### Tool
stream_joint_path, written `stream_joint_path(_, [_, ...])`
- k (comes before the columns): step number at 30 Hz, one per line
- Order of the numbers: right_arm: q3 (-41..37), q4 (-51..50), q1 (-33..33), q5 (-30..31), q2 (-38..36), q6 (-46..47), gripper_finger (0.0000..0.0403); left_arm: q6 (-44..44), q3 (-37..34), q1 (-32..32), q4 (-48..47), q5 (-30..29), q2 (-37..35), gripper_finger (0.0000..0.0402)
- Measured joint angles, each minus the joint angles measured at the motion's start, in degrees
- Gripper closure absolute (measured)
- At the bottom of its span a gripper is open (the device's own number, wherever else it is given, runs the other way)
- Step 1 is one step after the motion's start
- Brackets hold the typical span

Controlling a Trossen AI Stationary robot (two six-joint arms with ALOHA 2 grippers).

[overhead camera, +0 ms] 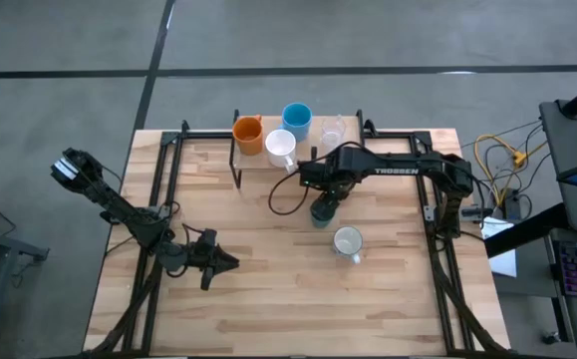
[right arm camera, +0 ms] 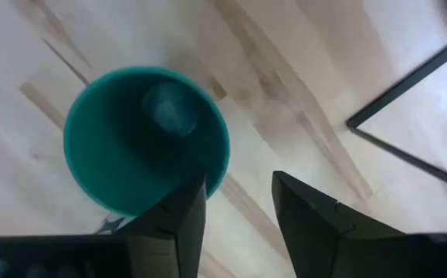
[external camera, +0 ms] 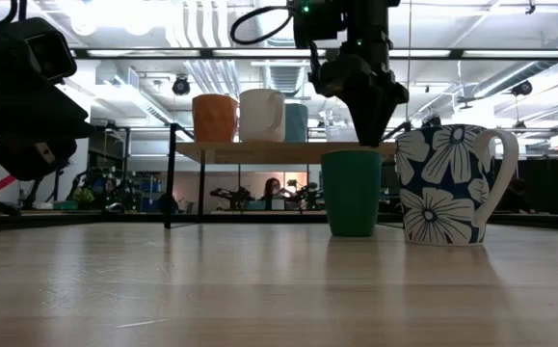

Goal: Stack small to large cups/mugs on shelf
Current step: Put the white patterned mug on the shelf

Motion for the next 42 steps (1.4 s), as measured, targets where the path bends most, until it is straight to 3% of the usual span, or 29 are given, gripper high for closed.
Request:
stream_joint_path(25, [-1.38,2.58,0.15,-1.22,-0.11,-1.95,0.0239,-0.20,0.00,-0.01,0.01,0.02,0.00,0.0347])
stream_joint_path(30, [-0.95,-3.76,0.19,-0.43,-2.13,-2.21,0.0239,-0.50,0.00,-0.01,0.01,0.04,0.00,0.0347])
stream_joint_path(34, [-0.02,-12.03,2.35,9.40,-8.39,4.40,0.0239,-0.50,0.00,0.01,-0.01,0.04,0.00,0.0347])
stream_joint_path(37, [0.28,-12.73,6.12,16.20,-16.43,14.14,0.0239,-0.49,0.00,0.01,-0.02,0.04,0.00,0.0347])
stream_joint_path(42, [-0.87,-6.64,19.64,29.35,-28.66,30.44,0.0239,1.03,0.00,0.00,-0.01,0.04,0.00,0.0347])
